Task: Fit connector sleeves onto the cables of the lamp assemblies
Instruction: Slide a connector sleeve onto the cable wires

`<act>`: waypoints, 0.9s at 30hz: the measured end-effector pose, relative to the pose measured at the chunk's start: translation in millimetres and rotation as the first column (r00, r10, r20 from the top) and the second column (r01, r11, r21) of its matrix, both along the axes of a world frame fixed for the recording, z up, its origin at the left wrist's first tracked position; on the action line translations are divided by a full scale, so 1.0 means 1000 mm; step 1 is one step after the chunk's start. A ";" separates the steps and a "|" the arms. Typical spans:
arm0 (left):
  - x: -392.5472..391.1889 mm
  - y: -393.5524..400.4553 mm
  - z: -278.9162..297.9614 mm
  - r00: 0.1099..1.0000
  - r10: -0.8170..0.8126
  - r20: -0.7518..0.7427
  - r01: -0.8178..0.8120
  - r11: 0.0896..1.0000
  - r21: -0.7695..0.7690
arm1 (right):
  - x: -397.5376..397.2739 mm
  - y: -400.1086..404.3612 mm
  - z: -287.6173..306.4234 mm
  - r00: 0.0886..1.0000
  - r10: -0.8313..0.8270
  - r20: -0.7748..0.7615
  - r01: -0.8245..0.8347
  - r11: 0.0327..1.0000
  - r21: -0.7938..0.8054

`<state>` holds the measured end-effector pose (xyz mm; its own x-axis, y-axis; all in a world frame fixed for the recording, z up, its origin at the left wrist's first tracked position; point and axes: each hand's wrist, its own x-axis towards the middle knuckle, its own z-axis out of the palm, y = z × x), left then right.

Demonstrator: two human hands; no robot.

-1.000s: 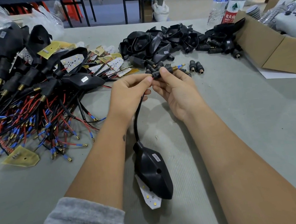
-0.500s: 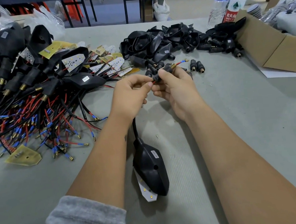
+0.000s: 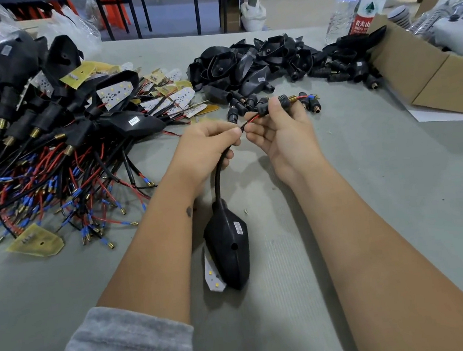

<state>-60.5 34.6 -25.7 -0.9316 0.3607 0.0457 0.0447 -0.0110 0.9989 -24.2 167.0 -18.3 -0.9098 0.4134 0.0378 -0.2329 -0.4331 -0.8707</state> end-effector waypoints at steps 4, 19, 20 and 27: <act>0.001 0.000 0.000 1.000 -0.011 -0.012 0.011 1.000 -0.006 | 0.000 0.000 -0.001 1.000 0.026 0.011 -0.026 0.999 0.033; 0.006 0.006 0.004 0.997 0.027 -0.070 -0.034 0.995 -0.090 | -0.002 -0.002 -0.001 0.996 0.039 -0.085 -0.049 0.991 -0.127; 0.006 0.006 0.005 0.997 0.033 -0.067 -0.039 0.995 -0.096 | -0.002 -0.002 -0.001 0.995 0.038 -0.093 -0.050 0.989 -0.137; 0.008 0.007 0.003 0.984 0.100 -0.144 -0.114 0.989 -0.095 | 0.002 0.000 0.000 0.998 0.037 -0.040 -0.040 0.997 -0.072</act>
<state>-52.5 42.1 -22.6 -0.9523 0.2686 0.1449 0.1782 0.1037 0.9785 -22.6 167.3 -17.8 -0.9236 0.3807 0.0446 -0.2477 -0.5040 -0.8274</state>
